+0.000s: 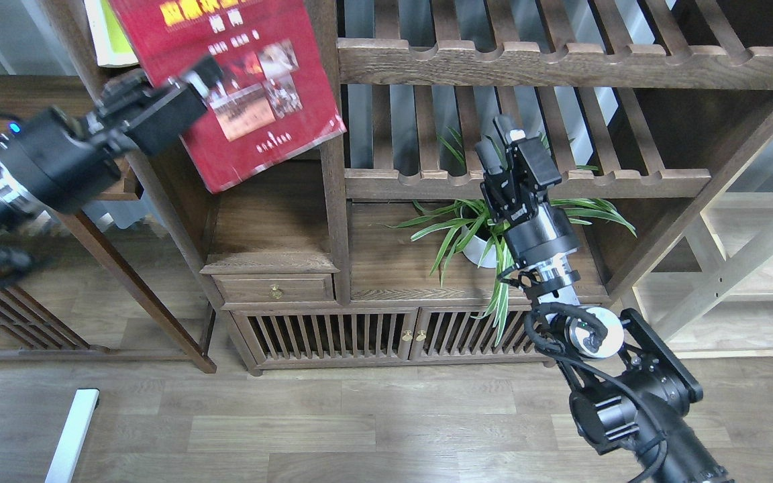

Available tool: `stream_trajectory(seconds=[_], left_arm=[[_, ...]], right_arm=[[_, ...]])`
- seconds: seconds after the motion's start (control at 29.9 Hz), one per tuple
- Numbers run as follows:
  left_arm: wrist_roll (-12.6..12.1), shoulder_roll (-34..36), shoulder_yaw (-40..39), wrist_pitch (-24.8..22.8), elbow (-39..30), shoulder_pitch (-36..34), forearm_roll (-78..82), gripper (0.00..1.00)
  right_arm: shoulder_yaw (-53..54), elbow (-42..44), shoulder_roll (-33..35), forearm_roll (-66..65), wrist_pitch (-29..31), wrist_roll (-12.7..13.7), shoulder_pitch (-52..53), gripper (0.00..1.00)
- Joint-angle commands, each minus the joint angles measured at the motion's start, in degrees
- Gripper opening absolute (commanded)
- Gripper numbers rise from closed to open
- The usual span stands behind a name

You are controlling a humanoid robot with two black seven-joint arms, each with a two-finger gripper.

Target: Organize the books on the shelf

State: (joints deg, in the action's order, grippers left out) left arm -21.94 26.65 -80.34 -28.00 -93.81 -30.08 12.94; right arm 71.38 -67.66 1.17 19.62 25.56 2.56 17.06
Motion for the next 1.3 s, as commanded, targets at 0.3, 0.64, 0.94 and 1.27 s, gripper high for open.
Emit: stream_trajectory(seconds=[0.3, 0.64, 0.94, 1.27], left_arm=[[-0.7, 1.4, -5.9, 0.0, -3.1, -2.9, 8.5, 0.08], [-0.5, 1.4, -10.8, 10.9, -2.3, -3.1, 15.0, 0.07], [0.3, 1.5, -10.3, 24.2, 1.6, -6.8, 19.4, 0.07], [0.5, 0.7, -3.7, 28.9, 5.8, -11.8, 22.6, 0.08]], right_arm=[[-0.6, 0.0, -1.2, 0.1, -0.2, 0.0, 1.8, 0.72], [-0.8, 0.0, -1.2, 0.2, -0.1, 0.0, 2.4, 0.72], [-2.8, 0.0, -1.2, 0.2, 0.3, 0.1, 2.4, 0.72], [-3.1, -0.5, -1.2, 0.1, 0.4, 0.2, 3.3, 0.72]])
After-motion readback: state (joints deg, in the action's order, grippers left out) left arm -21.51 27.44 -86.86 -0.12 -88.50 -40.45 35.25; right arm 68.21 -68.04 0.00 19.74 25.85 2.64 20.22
